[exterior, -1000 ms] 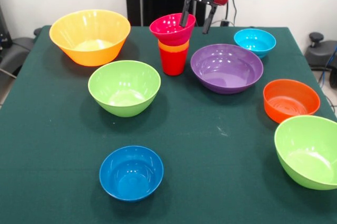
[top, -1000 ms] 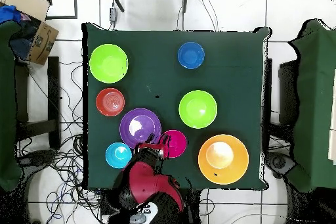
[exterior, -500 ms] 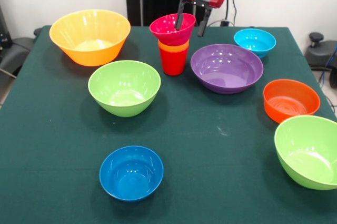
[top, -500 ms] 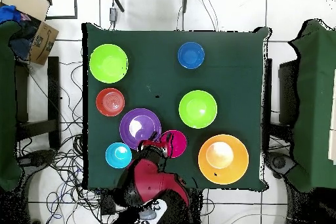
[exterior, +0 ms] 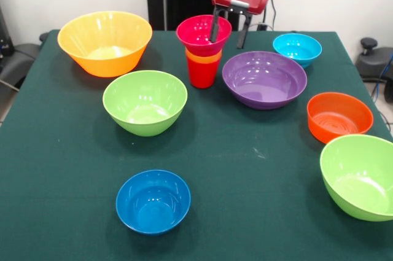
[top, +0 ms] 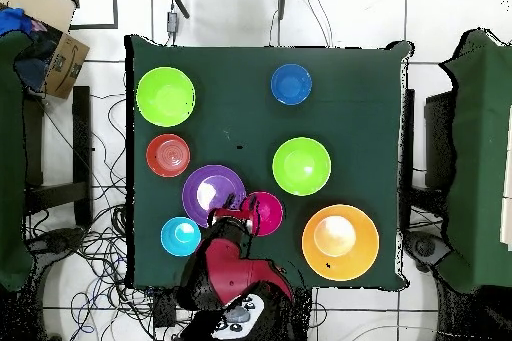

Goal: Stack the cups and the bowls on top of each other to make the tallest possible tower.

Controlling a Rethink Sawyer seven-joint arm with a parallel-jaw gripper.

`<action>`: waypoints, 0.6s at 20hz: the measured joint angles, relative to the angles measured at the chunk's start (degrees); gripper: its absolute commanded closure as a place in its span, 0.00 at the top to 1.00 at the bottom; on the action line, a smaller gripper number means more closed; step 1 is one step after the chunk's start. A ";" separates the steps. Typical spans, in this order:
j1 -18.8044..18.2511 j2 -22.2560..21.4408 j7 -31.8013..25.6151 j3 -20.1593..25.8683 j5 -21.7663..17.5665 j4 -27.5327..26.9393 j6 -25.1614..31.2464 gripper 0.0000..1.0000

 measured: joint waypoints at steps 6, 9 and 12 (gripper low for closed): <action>-1.22 0.28 0.00 0.79 -0.23 0.04 -0.55 1.00; -1.46 0.61 0.00 0.79 -0.24 0.17 -0.55 1.00; -1.37 1.08 0.00 0.80 -0.24 0.43 -0.55 1.00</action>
